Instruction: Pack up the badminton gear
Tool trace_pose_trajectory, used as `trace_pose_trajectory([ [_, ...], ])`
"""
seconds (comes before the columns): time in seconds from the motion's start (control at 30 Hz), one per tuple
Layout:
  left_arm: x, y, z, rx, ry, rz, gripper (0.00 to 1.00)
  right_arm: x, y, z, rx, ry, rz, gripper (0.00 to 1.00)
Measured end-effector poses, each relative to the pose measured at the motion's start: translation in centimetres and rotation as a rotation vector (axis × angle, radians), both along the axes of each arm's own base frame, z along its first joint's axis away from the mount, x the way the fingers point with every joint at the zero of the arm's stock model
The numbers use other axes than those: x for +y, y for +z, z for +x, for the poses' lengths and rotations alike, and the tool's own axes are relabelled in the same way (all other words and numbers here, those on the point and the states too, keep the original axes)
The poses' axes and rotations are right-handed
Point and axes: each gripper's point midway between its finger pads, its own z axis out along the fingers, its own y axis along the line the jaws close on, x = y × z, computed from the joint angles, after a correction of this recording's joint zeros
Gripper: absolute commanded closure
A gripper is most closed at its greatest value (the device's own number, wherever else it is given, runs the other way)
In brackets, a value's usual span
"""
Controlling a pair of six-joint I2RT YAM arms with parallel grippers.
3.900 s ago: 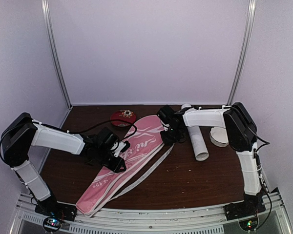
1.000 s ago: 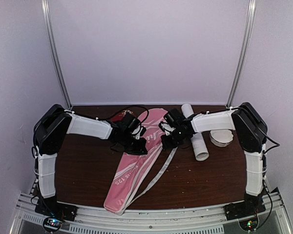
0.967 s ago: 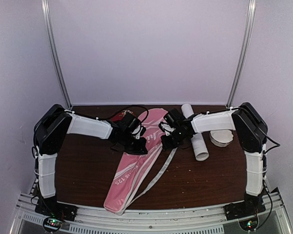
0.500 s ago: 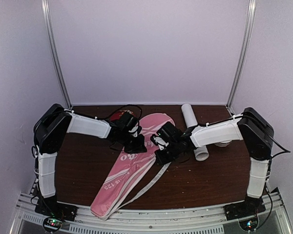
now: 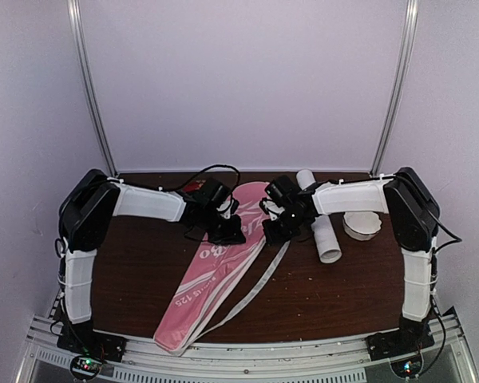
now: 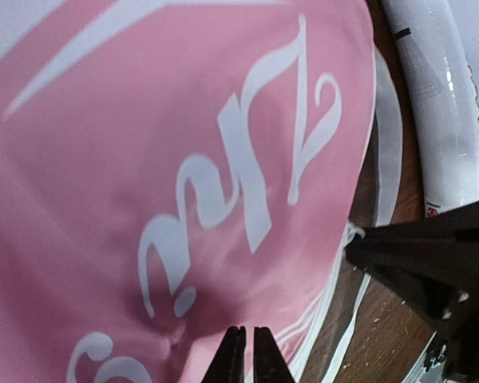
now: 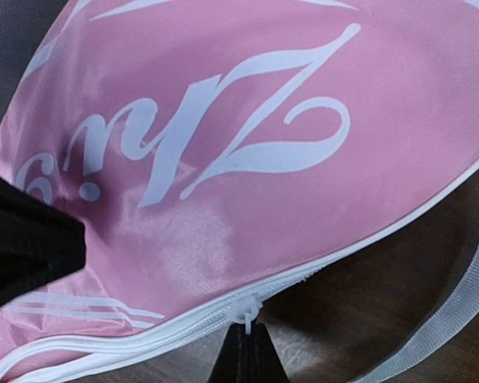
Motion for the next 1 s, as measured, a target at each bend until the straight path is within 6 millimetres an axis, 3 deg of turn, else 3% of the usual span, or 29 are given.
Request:
trace_pose_trajectory([
  [0.1,0.1,-1.2,-0.6,0.025,-0.005,0.037,0.96,-0.1,0.5,1.4,-0.011,-0.013,-0.009,1.00],
  [0.23,0.0,-2.7,-0.9,0.062,0.008,0.057,1.00,-0.3,0.4,1.4,-0.006,-0.003,-0.017,1.00],
  [0.37,-0.1,-2.7,-0.4,0.109,0.065,0.020,1.00,0.1,-1.0,-0.3,0.012,0.026,-0.029,1.00],
  [0.63,-0.2,-2.6,0.1,0.159,0.137,-0.019,1.00,3.1,-1.2,-4.0,0.019,0.096,0.039,1.00],
  [0.73,-0.3,-2.5,0.2,0.128,0.125,-0.073,0.85,3.2,-1.2,-3.9,0.026,0.082,0.051,1.00],
  [0.77,0.0,-2.4,0.0,0.108,0.114,-0.083,0.76,3.0,-1.1,-3.7,0.029,0.074,0.051,1.00],
  [0.8,0.5,-2.0,-0.4,0.086,0.101,-0.088,0.60,2.8,-1.1,-3.4,0.034,0.067,0.050,1.00],
  [0.83,1.1,-1.4,-0.9,0.059,0.086,-0.087,0.53,2.5,-1.1,-3.1,0.038,0.057,0.047,1.00],
  [0.93,3.3,2.2,-2.4,-0.062,0.038,-0.075,0.47,1.5,-0.8,-1.8,0.045,0.020,0.040,1.00],
  [1.0,4.8,5.9,-3.3,-0.183,0.005,-0.081,0.47,0.8,-0.5,-0.8,0.044,-0.005,0.038,1.00],
])
